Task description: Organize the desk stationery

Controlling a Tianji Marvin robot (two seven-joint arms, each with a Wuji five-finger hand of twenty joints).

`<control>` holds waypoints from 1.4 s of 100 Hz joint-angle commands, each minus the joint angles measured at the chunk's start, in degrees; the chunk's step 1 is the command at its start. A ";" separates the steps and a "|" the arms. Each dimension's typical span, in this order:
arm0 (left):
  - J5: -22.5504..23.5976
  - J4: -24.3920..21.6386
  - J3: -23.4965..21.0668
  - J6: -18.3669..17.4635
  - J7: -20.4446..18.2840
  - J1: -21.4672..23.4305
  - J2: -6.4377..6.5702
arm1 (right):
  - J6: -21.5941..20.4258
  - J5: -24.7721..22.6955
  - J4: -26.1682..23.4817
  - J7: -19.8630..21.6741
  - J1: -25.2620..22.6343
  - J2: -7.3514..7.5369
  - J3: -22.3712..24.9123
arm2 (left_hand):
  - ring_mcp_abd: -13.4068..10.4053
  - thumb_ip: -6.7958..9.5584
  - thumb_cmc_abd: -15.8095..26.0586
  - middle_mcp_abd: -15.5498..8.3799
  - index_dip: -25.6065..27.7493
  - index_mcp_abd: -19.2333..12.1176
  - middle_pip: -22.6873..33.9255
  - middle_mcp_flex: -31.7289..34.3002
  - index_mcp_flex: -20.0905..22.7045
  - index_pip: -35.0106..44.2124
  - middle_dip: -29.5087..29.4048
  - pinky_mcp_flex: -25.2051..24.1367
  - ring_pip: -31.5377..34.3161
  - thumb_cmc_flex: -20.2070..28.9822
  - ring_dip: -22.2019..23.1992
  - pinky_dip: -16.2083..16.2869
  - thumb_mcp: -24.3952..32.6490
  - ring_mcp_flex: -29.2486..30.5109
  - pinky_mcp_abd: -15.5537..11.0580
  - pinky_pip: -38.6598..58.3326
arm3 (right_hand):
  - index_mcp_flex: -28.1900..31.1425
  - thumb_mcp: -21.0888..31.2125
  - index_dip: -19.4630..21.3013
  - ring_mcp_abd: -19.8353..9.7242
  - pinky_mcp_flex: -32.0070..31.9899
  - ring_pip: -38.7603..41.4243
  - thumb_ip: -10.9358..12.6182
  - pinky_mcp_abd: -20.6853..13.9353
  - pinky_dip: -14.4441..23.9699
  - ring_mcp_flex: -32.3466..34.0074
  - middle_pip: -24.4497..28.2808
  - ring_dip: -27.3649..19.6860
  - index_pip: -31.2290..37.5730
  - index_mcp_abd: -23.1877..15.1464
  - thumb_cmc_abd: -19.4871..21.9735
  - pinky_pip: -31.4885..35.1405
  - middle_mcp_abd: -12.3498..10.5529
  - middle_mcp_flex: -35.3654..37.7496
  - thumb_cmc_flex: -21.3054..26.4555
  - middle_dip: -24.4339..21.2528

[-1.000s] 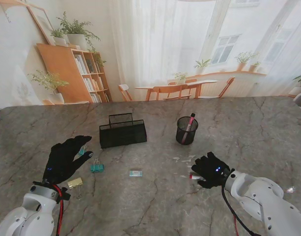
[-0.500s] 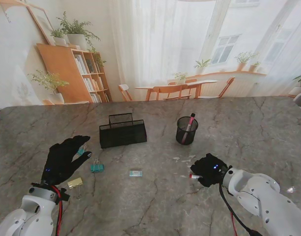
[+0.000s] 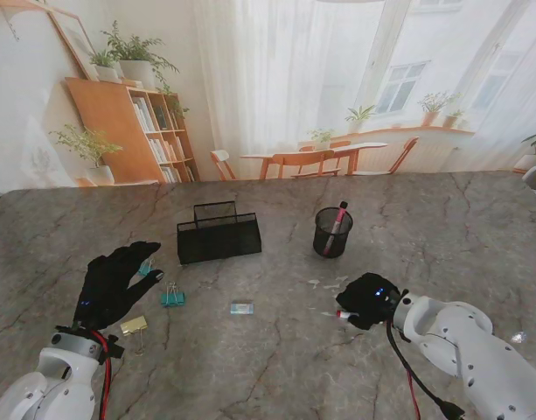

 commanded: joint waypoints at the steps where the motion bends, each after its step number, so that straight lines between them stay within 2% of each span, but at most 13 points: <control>1: 0.04 -0.20 0.11 0.19 0.11 0.34 -0.19 | -0.61 -0.01 2.11 2.93 -1.29 0.15 -0.62 | -0.09 -0.03 4.61 -0.11 0.61 -0.48 -0.33 -0.63 0.36 0.04 0.01 -0.19 0.79 1.25 0.32 1.80 -0.37 0.65 0.21 0.83 | 3.18 2.13 -1.40 -3.42 1.43 1.84 -1.11 -0.62 -1.01 1.12 3.46 -0.40 2.87 -12.13 -6.98 2.66 -1.87 2.61 3.21 2.35; 20: 0.00 -0.20 0.13 0.18 -0.03 0.31 -0.18 | -0.16 3.15 3.93 3.90 0.17 -0.16 -1.66 | -0.20 -0.04 4.65 -0.16 0.61 -0.61 -0.32 -0.63 0.37 0.05 0.02 -0.13 0.81 1.24 0.36 1.82 -0.39 0.68 0.11 0.89 | 1.63 16.21 6.23 -4.29 1.72 4.89 2.45 -0.82 -1.73 0.89 8.23 0.65 8.18 -14.94 -10.67 3.57 -3.45 2.08 -2.01 8.54; 33: 0.07 -0.19 0.11 0.17 0.03 0.35 -0.18 | 0.65 6.03 5.73 4.61 1.73 -0.43 -3.08 | -0.19 -0.04 4.63 -0.03 0.61 -0.53 -0.31 -0.61 0.34 0.04 0.03 -0.15 0.83 1.26 0.38 1.82 -0.39 0.71 0.11 0.88 | -1.84 23.23 13.08 -3.76 0.02 7.05 4.98 -0.22 -1.52 -1.23 12.05 -0.39 13.13 -15.09 -8.38 3.59 -4.18 -0.54 -4.26 12.61; 39: 0.07 -0.20 0.10 0.21 0.07 0.37 -0.18 | 0.89 7.55 6.57 4.98 2.45 -0.58 -3.71 | -0.19 -0.03 4.65 0.01 0.62 -0.67 -0.15 -0.07 0.38 0.06 0.10 -0.14 0.84 1.26 0.39 1.82 -0.38 0.74 0.11 0.89 | -4.47 24.61 17.23 -3.34 -1.29 8.25 10.05 0.15 -0.84 -2.86 14.31 -0.87 16.22 -14.37 -4.45 3.51 -4.31 -2.72 -5.92 13.82; 41: 0.06 -0.21 0.11 0.23 0.08 0.37 -0.19 | 0.96 8.10 6.81 5.10 2.68 -0.63 -3.90 | -0.22 -0.04 4.64 -0.03 0.62 -0.64 -0.31 -0.44 0.38 0.06 0.05 -0.12 0.86 1.25 0.40 1.82 -0.39 0.79 0.14 0.90 | -5.41 24.02 17.90 -3.02 -1.72 8.44 13.44 0.44 -0.44 -3.35 14.88 -1.02 17.46 -14.12 -2.92 3.44 -4.06 -3.45 -6.40 13.68; 47: 0.02 -0.23 0.11 0.27 0.08 0.39 -0.20 | 1.43 9.70 7.26 5.74 3.15 -0.82 -4.34 | -0.16 -0.03 4.62 0.19 0.62 -0.61 -0.02 0.25 0.41 0.07 0.15 -0.17 0.87 1.26 0.41 1.82 -0.38 0.83 0.18 0.89 | -7.04 24.74 19.98 -2.59 -2.42 8.71 17.63 0.92 0.04 -4.09 15.81 -0.72 20.38 -12.85 1.20 3.48 -3.87 -4.69 -8.21 14.02; 56: 0.02 -0.25 0.11 0.28 0.08 0.40 -0.19 | 1.90 12.27 8.14 5.89 3.85 -1.18 -4.88 | -0.15 -0.04 4.59 0.30 0.63 -0.64 0.11 0.83 0.44 0.08 0.23 -0.11 0.92 1.21 0.44 1.84 -0.42 0.92 0.16 0.93 | -6.96 26.36 22.09 -1.49 -2.91 8.95 21.96 2.56 0.57 -4.20 16.82 -0.36 23.03 -11.46 4.27 3.59 -2.75 -4.78 -10.22 13.81; 60: 0.04 -0.25 0.10 0.28 0.07 0.42 -0.19 | 2.04 12.92 8.40 5.71 4.05 -1.30 -5.01 | -0.16 -0.04 4.60 0.30 0.63 -0.67 0.09 0.90 0.45 0.09 0.24 -0.10 0.96 1.23 0.47 1.85 -0.40 1.01 0.18 0.96 | -6.81 26.61 22.43 -1.24 -2.89 9.00 22.54 2.73 0.65 -4.12 16.97 -0.30 23.35 -11.17 4.61 3.59 -2.64 -4.67 -10.43 13.81; 95: 0.03 -0.17 0.12 0.29 0.09 0.38 -0.19 | 3.76 18.20 5.82 3.47 2.42 -2.86 -2.22 | -0.05 -0.03 4.60 0.28 0.63 -0.58 -0.10 0.40 0.46 0.09 0.23 -0.06 1.02 1.25 0.57 1.86 -0.39 1.05 0.13 1.03 | -5.37 27.75 23.12 -1.78 -0.39 8.91 23.51 2.97 0.20 -2.50 17.21 -0.96 23.71 -12.75 3.78 3.33 -3.41 -3.34 -10.72 13.55; 109: -0.03 -0.13 0.12 0.22 0.05 0.34 -0.19 | 6.25 21.01 2.57 2.24 0.43 -3.85 0.05 | -0.08 -0.03 4.67 0.26 0.63 -0.63 -0.05 0.41 0.40 0.07 0.23 -0.13 1.03 1.31 0.60 1.85 -0.39 1.05 0.09 1.03 | -4.82 27.75 23.01 -1.94 0.20 8.76 21.78 2.46 -0.37 -2.31 16.94 -1.31 22.98 -13.74 1.76 2.91 -3.45 -3.23 -9.35 13.55; 111: -0.04 -0.13 0.12 0.22 0.05 0.34 -0.19 | 6.55 21.26 2.10 2.11 0.16 -3.96 0.37 | -0.07 -0.02 4.67 0.06 0.62 -0.63 -0.30 -0.22 0.38 0.06 0.15 -0.11 1.03 1.34 0.61 1.85 -0.36 1.06 0.14 1.04 | -4.61 28.53 23.18 -1.96 0.20 8.79 19.59 2.47 -0.62 -2.31 16.65 -1.37 22.42 -14.09 1.05 3.01 -3.46 -3.09 -9.13 13.68; 114: -0.03 -0.13 0.11 0.20 0.06 0.35 -0.19 | 7.11 21.69 1.40 1.89 -0.25 -4.13 0.83 | -0.09 -0.02 4.64 0.12 0.62 -0.55 -0.12 0.16 0.37 0.06 0.20 -0.07 1.07 1.36 0.63 1.86 -0.37 1.13 0.11 1.07 | -4.53 28.67 23.15 -2.19 0.31 8.64 18.78 2.20 -0.77 -2.18 16.38 -1.45 22.26 -14.14 0.71 2.96 -3.54 -3.00 -9.05 13.57; 140: -0.06 -0.13 0.09 0.16 0.11 0.36 -0.20 | 14.65 29.81 -4.23 -0.53 -2.74 -6.29 3.16 | -0.09 -0.04 4.61 0.28 0.63 -0.64 -0.08 0.47 0.41 0.08 0.24 -0.10 1.07 1.30 0.67 1.86 -0.42 1.13 0.09 1.10 | -3.22 30.15 22.68 -1.60 0.65 8.13 16.93 2.49 -1.08 -1.67 15.48 -1.47 22.01 -14.31 -2.22 2.76 -3.40 -1.98 -7.57 13.47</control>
